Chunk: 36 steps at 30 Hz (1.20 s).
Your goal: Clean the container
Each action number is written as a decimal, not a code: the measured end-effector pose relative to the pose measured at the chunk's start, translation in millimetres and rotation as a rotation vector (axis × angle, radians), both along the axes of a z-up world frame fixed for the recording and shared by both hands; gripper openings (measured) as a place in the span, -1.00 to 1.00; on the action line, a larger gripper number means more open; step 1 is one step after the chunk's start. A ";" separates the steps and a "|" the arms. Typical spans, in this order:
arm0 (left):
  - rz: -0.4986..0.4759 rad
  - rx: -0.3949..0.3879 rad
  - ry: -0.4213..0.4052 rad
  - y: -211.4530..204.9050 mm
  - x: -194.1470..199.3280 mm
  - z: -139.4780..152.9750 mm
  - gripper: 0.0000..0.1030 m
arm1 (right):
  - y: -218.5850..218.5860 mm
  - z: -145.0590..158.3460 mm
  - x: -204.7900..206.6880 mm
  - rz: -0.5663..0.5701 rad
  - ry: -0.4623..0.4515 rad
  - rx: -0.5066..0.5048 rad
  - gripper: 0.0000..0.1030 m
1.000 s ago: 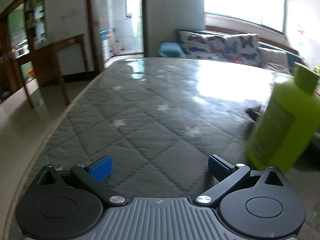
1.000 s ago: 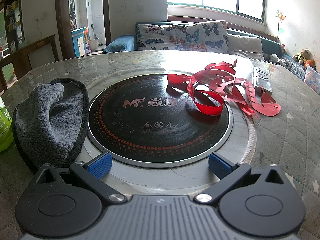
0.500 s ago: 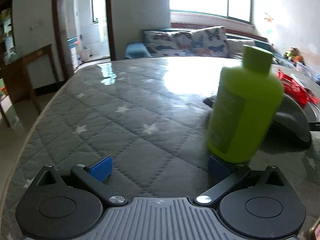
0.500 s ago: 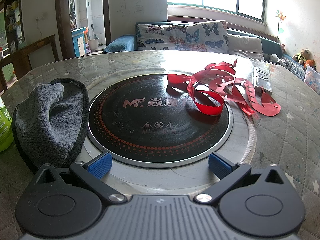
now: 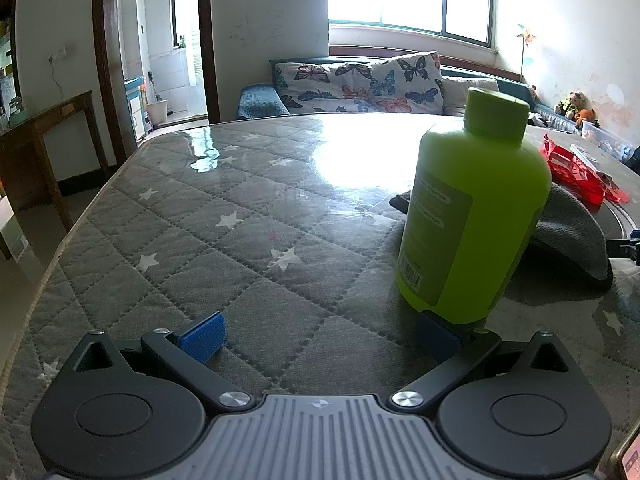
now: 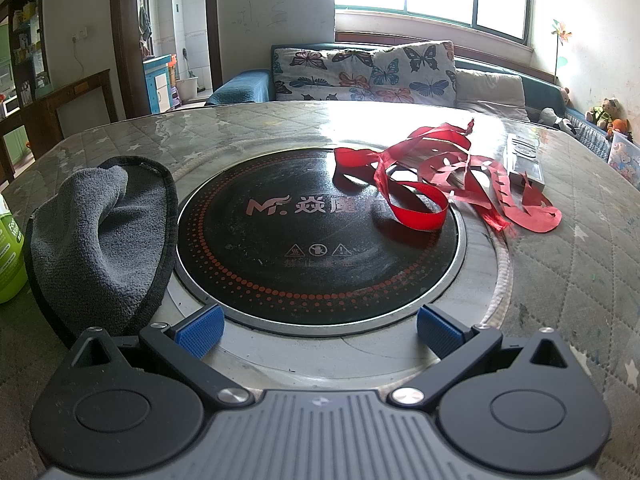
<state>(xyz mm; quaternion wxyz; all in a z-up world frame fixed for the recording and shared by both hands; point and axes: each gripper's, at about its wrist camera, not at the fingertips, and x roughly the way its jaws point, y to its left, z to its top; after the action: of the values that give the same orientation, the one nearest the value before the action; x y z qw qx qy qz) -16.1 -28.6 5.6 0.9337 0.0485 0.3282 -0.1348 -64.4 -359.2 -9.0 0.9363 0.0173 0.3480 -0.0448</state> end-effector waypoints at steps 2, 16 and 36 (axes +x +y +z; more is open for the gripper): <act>0.000 0.000 -0.001 0.0 -0.6 0.4 1.00 | 0.0 0.0 0.0 0.000 0.000 0.000 1.00; 0.026 0.013 0.010 -1.4 -0.4 -3.0 1.00 | 1.0 -0.6 0.8 -0.002 0.002 -0.003 1.00; 0.212 0.010 0.040 -15.0 -23.3 2.5 1.00 | 19.6 7.2 -16.8 -0.019 0.001 0.007 1.00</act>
<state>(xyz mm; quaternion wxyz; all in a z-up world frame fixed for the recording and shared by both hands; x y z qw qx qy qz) -39.4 -43.7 8.1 0.9357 0.0154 0.3508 -0.0346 -81.2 -339.6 -1.8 0.9356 0.0240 0.3484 -0.0524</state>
